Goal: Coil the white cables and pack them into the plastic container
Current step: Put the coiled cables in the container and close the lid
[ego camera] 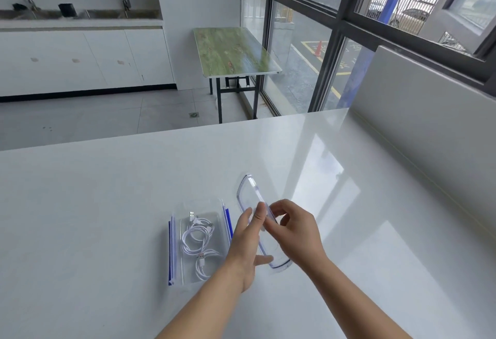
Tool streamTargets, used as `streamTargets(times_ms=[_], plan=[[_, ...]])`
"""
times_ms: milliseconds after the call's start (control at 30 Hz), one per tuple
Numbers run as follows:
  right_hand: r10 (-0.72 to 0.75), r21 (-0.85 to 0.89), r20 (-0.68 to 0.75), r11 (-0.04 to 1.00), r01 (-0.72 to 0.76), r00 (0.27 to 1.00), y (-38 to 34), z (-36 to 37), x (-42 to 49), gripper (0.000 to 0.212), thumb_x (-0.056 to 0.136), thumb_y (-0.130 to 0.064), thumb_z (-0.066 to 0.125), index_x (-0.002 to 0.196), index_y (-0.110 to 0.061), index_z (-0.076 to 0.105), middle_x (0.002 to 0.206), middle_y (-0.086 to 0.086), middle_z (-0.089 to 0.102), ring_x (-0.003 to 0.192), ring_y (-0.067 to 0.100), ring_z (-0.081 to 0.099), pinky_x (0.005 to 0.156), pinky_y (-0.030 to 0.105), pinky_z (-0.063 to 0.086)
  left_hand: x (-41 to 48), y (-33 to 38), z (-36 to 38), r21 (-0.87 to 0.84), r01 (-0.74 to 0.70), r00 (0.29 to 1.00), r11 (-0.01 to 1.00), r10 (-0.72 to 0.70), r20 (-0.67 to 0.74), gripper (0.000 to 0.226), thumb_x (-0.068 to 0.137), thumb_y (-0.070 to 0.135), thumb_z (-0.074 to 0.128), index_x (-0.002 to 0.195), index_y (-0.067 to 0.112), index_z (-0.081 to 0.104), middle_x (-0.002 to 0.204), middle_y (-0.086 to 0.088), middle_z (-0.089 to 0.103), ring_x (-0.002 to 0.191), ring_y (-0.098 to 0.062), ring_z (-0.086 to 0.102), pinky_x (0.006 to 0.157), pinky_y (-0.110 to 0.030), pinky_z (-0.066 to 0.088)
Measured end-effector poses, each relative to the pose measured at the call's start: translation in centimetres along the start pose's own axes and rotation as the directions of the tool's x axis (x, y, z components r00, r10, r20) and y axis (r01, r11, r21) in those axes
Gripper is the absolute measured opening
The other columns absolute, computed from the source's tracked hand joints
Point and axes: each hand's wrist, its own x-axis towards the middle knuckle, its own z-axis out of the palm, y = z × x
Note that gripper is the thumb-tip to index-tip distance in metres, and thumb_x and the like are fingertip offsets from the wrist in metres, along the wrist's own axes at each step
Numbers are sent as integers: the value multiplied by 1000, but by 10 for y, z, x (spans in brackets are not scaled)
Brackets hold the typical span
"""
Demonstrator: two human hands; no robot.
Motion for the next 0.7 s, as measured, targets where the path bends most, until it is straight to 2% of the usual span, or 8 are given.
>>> streamTargets(times_ms=[100, 200, 333, 400, 467, 533, 600, 700], plan=[[-117, -99, 37, 988, 120, 992, -15, 10, -17, 20, 78, -51, 64, 90, -35, 67, 88, -20, 69, 65, -3, 57, 56, 13, 40, -12, 6, -10, -149, -57, 996, 987, 67, 62, 71, 72, 67, 74, 127, 23, 60, 120, 1, 71, 111, -19, 69, 75, -45, 62], [-197, -67, 148, 976, 208, 969, -24, 18, -30, 25, 77, -51, 66, 96, -37, 71, 92, -20, 68, 77, 1, 61, 60, 14, 45, -22, 11, -24, -180, -97, 995, 979, 90, -46, 38, 83, 50, 71, 99, 16, 65, 91, -7, 68, 81, -21, 73, 58, -32, 53], [-195, -31, 60, 980, 197, 979, -21, 22, -32, 18, 83, -40, 70, 100, -35, 71, 97, -21, 68, 85, 5, 60, 66, 12, 39, -32, 20, -51, -250, -115, 991, 961, 93, -97, 30, 95, 28, 62, 115, 6, 66, 99, -16, 77, 78, -31, 75, 63, -42, 58], [-138, -141, -34, 981, 132, 990, -15, 20, -23, 27, 90, -37, 67, 115, -29, 68, 111, -16, 65, 98, 11, 60, 74, 18, 44, -39, 26, -65, -277, -122, 989, 953, 93, -114, 28, 95, 21, 59, 116, 3, 65, 99, -20, 77, 79, -35, 76, 58, -43, 60], [-14, -272, 15, 962, 17, 1000, -13, 19, -12, 40, 95, -41, 60, 131, -22, 60, 123, -5, 62, 112, 20, 58, 87, 32, 49, -45, 31, -80, -275, -113, 990, 955, 84, -114, 32, 91, 21, 62, 116, 2, 68, 106, -22, 76, 91, -38, 75, 66, -46, 62], [112, -142, 186, 986, -86, 976, -14, 24, -5, 34, 99, -41, 54, 119, -17, 68, 106, 1, 70, 95, 19, 63, 83, 37, 50, -51, 35, -94, -256, -93, 993, 962, 70, -99, 36, 82, 24, 66, 112, 5, 73, 112, -23, 74, 100, -40, 71, 81, -50, 60], [154, 135, 325, 969, -207, 933, -17, 34, -8, 32, 99, -35, 55, 91, -11, 74, 71, 5, 60, 62, 16, 51, 57, 33, 45, -55, 38, -107, -227, -102, 990, 969, 77, -116, 30, 80, 25, 68, 104, 7, 74, 110, -23, 74, 100, -44, 71, 72, -43, 60], [186, 313, 347, 901, -301, 919, -15, 48, -14, 26, 96, -27, 62, 84, -8, 75, 66, 5, 58, 47, 13, 42, 43, 26, 36, -57, 41, -125, -115, -167, 966, 979, 139, -219, 26, 95, 24, 62, 105, 1, 64, 101, -22, 76, 88, -44, 73, 53, -36, 56]])
